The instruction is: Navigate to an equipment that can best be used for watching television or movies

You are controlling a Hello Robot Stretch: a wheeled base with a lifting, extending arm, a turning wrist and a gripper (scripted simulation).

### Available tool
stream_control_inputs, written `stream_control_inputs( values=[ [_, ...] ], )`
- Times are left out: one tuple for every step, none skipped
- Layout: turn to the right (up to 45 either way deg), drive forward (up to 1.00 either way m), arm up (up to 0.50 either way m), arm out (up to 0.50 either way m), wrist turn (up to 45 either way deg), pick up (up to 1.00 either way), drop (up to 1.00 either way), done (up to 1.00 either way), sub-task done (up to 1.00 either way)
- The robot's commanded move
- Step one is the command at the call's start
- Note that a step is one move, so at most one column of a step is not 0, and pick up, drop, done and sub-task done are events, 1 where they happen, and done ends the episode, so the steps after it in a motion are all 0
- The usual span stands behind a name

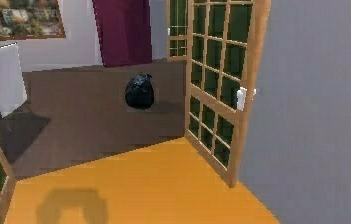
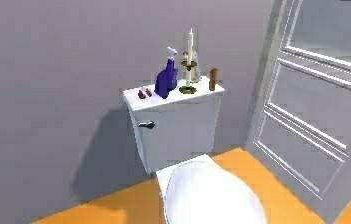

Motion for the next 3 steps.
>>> stream_control_inputs(
  values=[
    [-3.0,0.0,0.0,0.0,0.0,0.0,0.0,0.0,0.0],
    [0.0,1.0,0.0,0.0,0.0,0.0,0.0,0.0,0.0],
    [0.0,1.0,0.0,0.0,0.0,0.0,0.0,0.0,0.0]
  ],
)
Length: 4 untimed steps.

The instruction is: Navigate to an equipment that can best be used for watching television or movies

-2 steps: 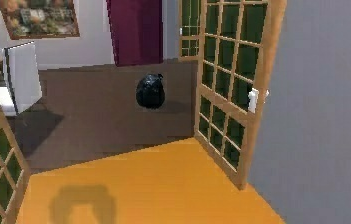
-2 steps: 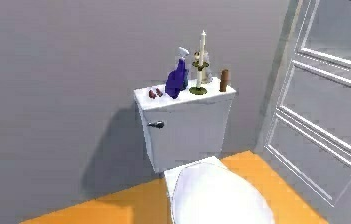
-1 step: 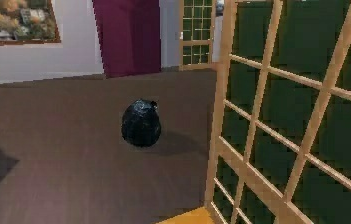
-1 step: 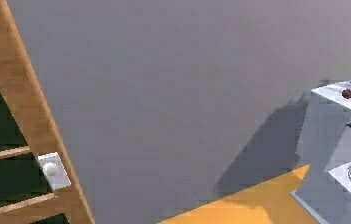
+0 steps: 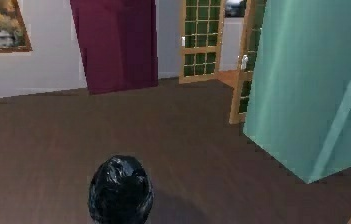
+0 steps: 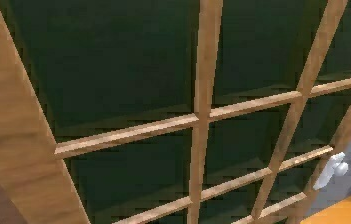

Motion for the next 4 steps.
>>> stream_control_inputs(
  values=[
    [-6.0,0.0,0.0,0.0,0.0,0.0,0.0,0.0,0.0],
    [0.0,0.15,0.0,0.0,0.0,0.0,0.0,0.0,0.0],
    [15.0,0.0,0.0,0.0,0.0,0.0,0.0,0.0,0.0],
    [3.0,0.0,0.0,0.0,0.0,0.0,0.0,0.0,0.0]
  ],
)
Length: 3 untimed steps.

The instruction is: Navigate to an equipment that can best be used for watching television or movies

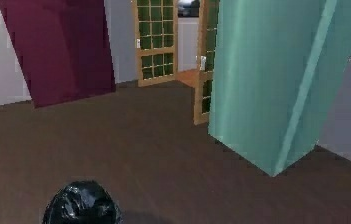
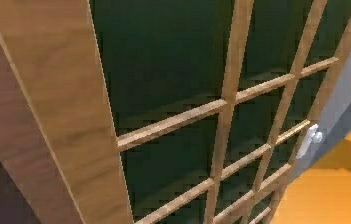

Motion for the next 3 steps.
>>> stream_control_inputs(
  values=[
    [0.0,1.0,0.0,0.0,0.0,0.0,0.0,0.0,0.0],
    [0.0,1.0,0.0,0.0,0.0,0.0,0.0,0.0,0.0],
    [0.0,0.5,0.0,0.0,0.0,0.0,0.0,0.0,0.0]
  ],
)
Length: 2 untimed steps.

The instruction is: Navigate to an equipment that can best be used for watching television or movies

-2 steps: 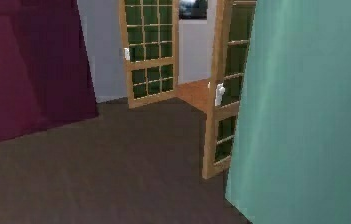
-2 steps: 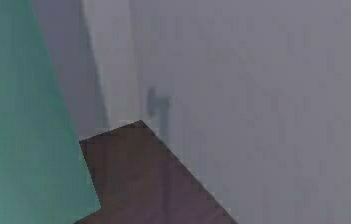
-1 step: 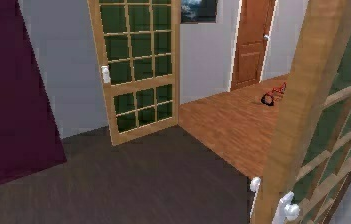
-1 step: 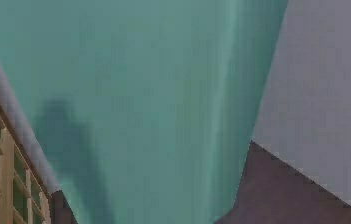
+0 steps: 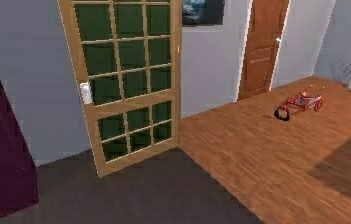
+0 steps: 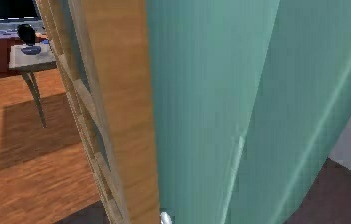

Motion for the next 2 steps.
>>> stream_control_inputs(
  values=[
    [-9.0,0.0,0.0,0.0,0.0,0.0,0.0,0.0,0.0],
    [0.0,0.25,0.0,0.0,0.0,0.0,0.0,0.0,0.0]
  ],
)
